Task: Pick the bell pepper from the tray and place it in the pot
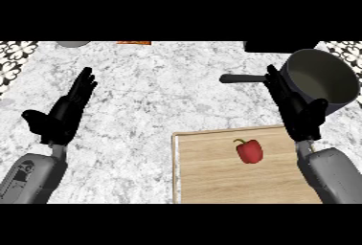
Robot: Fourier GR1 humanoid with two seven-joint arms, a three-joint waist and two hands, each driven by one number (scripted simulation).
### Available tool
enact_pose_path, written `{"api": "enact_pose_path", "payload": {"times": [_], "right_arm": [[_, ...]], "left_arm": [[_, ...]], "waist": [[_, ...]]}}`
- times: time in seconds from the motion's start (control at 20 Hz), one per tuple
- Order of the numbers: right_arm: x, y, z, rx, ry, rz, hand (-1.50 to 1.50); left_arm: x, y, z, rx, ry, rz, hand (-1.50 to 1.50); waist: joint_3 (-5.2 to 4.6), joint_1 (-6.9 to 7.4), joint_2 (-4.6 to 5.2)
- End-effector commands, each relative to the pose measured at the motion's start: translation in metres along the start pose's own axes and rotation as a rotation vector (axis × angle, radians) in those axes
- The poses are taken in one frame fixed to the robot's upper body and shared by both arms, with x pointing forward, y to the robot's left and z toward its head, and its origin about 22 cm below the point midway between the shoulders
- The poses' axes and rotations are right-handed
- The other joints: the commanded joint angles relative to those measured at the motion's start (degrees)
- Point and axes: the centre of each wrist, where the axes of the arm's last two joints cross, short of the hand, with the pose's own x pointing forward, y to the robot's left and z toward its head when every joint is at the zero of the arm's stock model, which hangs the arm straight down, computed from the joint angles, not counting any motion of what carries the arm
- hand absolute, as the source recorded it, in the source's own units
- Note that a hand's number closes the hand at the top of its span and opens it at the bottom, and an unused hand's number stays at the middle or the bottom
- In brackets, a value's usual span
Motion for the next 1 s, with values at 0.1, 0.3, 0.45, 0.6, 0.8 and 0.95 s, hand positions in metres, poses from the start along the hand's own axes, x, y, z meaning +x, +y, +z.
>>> {"api": "enact_pose_path", "payload": {"times": [0.1, 0.3, 0.45, 0.6, 0.8, 0.95], "right_arm": [[0.013, 0.058, 0.000, 0.489, -0.086, -0.015, -1.50], [0.085, 0.048, -0.011, 0.689, -0.401, 0.492, -1.50], [0.058, 0.029, 0.004, 0.549, -0.635, 0.397, -1.50], [0.048, 0.008, 0.024, 0.661, -0.777, 0.379, -1.50], [0.074, -0.058, 0.033, 0.712, -0.801, 0.561, -1.50], [0.085, -0.069, 0.043, 0.679, -0.765, 0.772, -1.50]], "left_arm": [[0.006, -0.005, -0.002, 0.027, 0.050, 0.056, 0.00], [-0.009, -0.019, 0.006, -0.009, 0.126, 0.093, 0.00], [0.001, -0.021, 0.007, 0.041, 0.183, 0.150, 0.00], [0.009, -0.039, 0.014, 0.050, 0.191, 0.184, 0.00], [0.008, -0.037, 0.026, 0.064, 0.197, 0.172, 0.00], [0.017, -0.053, 0.039, 0.072, 0.204, 0.167, 0.00]], "waist": [[0.34, 1.07, 0.94], [-1.48, 3.56, -3.66], [0.56, -1.41, 0.10], [0.51, -2.07, 0.22], [0.29, -2.50, 0.37], [0.25, -2.45, 0.16]]}}
